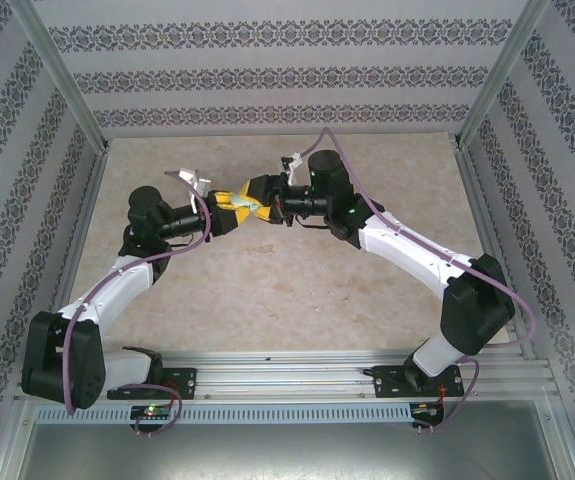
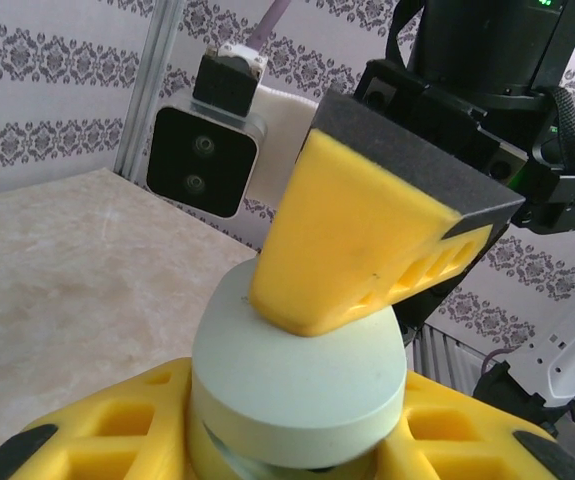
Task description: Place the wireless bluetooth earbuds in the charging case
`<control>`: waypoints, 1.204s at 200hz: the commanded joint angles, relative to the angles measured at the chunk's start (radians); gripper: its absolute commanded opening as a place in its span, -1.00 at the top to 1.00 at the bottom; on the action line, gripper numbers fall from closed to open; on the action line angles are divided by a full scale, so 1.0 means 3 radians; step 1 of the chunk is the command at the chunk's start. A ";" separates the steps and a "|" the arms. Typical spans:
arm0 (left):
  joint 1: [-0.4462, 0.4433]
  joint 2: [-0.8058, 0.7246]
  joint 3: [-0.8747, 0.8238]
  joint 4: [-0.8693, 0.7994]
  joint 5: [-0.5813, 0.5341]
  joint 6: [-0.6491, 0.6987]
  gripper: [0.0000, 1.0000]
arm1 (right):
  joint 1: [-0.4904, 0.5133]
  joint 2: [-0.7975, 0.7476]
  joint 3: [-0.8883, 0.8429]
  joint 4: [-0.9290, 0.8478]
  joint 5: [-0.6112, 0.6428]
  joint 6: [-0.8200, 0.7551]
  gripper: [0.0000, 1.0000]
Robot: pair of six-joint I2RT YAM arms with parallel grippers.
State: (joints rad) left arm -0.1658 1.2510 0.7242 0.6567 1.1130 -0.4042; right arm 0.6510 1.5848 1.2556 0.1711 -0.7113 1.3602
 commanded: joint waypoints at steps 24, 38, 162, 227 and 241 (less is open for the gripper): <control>-0.0095 0.0003 0.0102 -0.0151 0.0029 0.0250 0.05 | 0.0013 0.0022 -0.0106 0.0412 -0.0176 0.0158 0.34; -0.0095 -0.0013 0.0098 -0.0154 0.0072 0.0262 -0.06 | -0.0004 0.0020 -0.0138 0.0489 -0.0186 0.0210 0.37; -0.0069 -0.0435 0.0176 -0.1160 -0.0295 0.0955 -0.47 | -0.0447 -0.0213 -0.0635 0.0325 0.0023 -0.0048 0.57; -0.0008 -0.0728 0.0113 -0.1838 -0.0698 0.1361 -0.51 | -0.1317 -0.0098 -0.0934 -0.0483 0.0150 -0.1051 0.58; -0.0005 -0.0747 0.0074 -0.1855 -0.0758 0.1363 -0.52 | -0.1527 0.0097 -0.0886 -0.0561 0.0104 -0.1258 0.58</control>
State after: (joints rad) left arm -0.1810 1.0500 0.7506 0.1707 0.9329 -0.0498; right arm 0.2745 1.5444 0.9894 0.0765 -0.6792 1.1473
